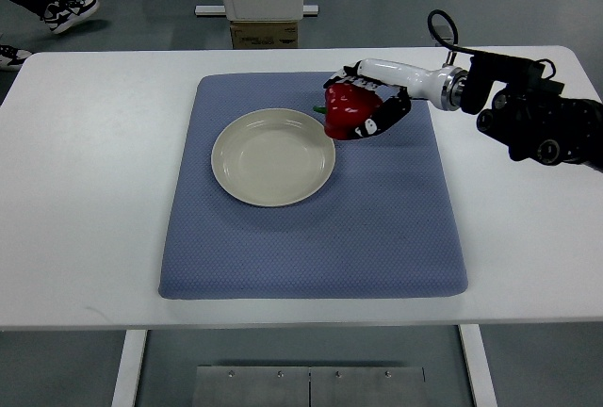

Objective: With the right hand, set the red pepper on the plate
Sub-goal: 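Lift the pepper with the right hand and carry it over the plate, then lower the pepper onto the plate center and open the right hand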

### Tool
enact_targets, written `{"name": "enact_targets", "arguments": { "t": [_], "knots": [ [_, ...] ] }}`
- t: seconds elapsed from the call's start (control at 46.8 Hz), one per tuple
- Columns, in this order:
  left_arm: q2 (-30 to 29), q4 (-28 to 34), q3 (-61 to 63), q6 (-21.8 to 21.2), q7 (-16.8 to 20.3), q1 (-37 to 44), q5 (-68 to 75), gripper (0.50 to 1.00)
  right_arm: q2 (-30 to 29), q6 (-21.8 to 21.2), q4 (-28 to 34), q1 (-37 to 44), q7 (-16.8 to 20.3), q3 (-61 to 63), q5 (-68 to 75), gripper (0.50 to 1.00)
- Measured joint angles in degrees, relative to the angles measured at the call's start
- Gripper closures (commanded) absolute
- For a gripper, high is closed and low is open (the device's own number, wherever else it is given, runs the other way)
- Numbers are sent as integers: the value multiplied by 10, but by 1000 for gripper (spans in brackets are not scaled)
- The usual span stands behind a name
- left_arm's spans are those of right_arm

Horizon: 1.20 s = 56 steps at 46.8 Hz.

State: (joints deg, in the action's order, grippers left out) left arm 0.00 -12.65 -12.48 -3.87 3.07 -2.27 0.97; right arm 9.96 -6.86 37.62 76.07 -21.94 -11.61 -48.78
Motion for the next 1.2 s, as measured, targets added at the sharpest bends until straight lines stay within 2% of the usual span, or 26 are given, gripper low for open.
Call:
{"name": "enact_targets", "arguments": {
  "t": [0.363,0.577,1.197],
  "knots": [
    [0,0,0,0,0,0,0,500,-93,0,-3,20,57,1,19,1000],
    [0,0,0,0,0,0,0,500,-100,1,-3,21,82,12,19,1000],
    [0,0,0,0,0,0,0,500,-100,4,12,-6,74,48,20,1000]
  ]
}}
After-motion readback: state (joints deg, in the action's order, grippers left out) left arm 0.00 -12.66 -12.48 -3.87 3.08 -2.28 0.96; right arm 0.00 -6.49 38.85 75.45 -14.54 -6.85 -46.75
